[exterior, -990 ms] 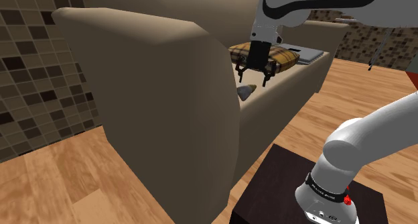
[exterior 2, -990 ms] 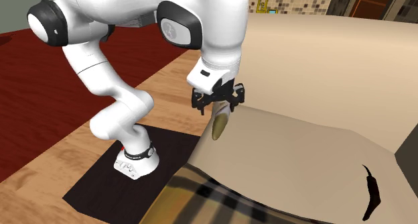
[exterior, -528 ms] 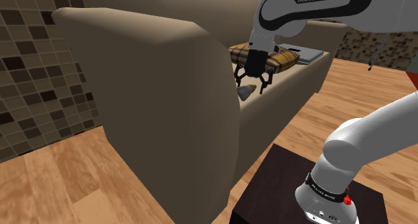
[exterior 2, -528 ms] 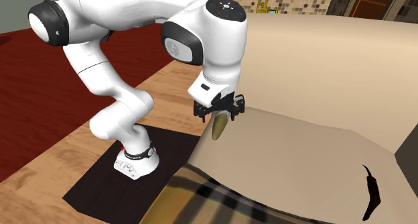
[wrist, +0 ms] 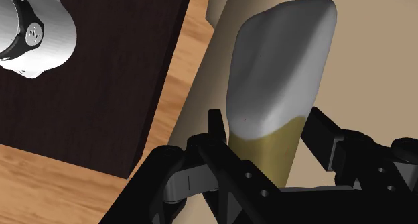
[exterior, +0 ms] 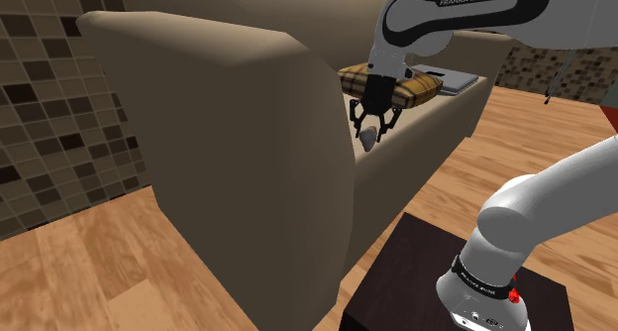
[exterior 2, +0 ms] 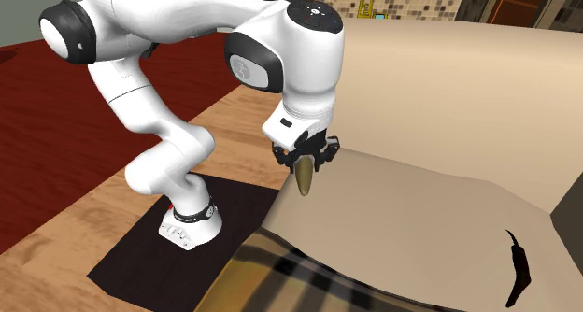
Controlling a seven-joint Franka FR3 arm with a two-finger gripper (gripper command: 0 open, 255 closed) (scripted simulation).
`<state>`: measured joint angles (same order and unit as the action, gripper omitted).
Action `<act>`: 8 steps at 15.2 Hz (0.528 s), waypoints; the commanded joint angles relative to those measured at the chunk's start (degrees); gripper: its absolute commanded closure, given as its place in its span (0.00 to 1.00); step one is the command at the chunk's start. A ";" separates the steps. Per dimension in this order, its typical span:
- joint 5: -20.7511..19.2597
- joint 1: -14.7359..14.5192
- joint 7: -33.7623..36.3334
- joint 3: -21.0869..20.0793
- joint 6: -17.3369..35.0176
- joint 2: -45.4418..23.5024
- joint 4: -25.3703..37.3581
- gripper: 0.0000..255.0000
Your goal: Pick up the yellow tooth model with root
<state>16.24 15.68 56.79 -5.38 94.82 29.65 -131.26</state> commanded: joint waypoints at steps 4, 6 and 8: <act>-0.07 0.03 0.10 0.09 -0.70 0.00 0.71 1.00; -0.17 0.05 0.43 0.21 -2.17 -0.07 2.28 1.00; -0.26 0.06 0.75 0.32 -3.64 -0.17 3.89 1.00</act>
<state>16.03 15.72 57.43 -5.13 91.87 29.39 -127.97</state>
